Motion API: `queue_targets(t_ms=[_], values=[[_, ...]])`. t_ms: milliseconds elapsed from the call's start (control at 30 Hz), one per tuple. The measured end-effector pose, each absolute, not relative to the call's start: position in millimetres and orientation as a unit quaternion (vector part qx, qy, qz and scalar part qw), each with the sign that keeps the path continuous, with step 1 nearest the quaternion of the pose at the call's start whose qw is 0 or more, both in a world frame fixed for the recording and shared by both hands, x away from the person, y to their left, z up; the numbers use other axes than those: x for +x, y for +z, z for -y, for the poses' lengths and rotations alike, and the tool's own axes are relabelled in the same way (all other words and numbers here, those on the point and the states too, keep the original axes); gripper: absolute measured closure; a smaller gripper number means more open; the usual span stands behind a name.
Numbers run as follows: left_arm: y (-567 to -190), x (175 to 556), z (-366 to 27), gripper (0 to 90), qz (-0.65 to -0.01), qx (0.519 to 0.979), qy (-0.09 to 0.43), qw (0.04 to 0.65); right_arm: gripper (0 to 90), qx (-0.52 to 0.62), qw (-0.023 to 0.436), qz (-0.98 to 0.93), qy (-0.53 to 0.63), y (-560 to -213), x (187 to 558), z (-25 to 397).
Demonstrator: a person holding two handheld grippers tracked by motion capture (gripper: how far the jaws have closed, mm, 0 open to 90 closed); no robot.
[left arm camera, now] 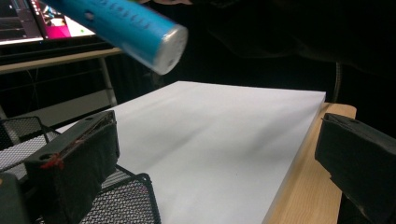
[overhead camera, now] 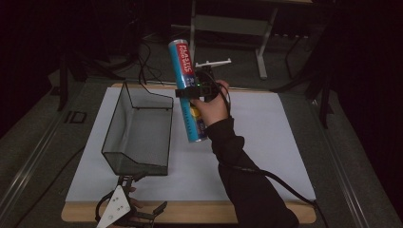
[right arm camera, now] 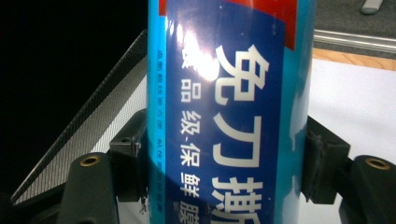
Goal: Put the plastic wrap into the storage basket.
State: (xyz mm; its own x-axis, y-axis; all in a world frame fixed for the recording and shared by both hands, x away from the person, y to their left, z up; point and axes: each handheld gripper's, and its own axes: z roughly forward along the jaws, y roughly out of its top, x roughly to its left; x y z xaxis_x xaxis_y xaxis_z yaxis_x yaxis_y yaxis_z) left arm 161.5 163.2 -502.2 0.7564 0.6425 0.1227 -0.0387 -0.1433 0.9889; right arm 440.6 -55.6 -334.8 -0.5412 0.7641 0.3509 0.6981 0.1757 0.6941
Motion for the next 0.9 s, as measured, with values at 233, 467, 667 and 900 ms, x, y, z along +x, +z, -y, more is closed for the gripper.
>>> queue_targets(t_ms=[233, 467, 667, 900], values=[[-502, 161, -165, 0.4, -0.217, 0.701, 0.274, 0.622, 32.0, 0.48, 0.037, -0.751, 0.452, -341, 440, 33], [-501, 161, -164, 0.4, -0.211, 0.702, 0.278, 0.621, 31.9, 0.476, 0.04, -0.737, 0.479, -352, 438, 12], [-502, 160, -164, 0.4, -0.211, 0.701, 0.279, 0.621, 31.9, 0.478, 0.014, -0.712, 0.514, -362, 436, -4], [-500, 158, -163, 0.4, -0.205, 0.697, 0.277, 0.629, 32.0, 0.489, 0.002, -0.697, 0.524, -385, 431, -24]])
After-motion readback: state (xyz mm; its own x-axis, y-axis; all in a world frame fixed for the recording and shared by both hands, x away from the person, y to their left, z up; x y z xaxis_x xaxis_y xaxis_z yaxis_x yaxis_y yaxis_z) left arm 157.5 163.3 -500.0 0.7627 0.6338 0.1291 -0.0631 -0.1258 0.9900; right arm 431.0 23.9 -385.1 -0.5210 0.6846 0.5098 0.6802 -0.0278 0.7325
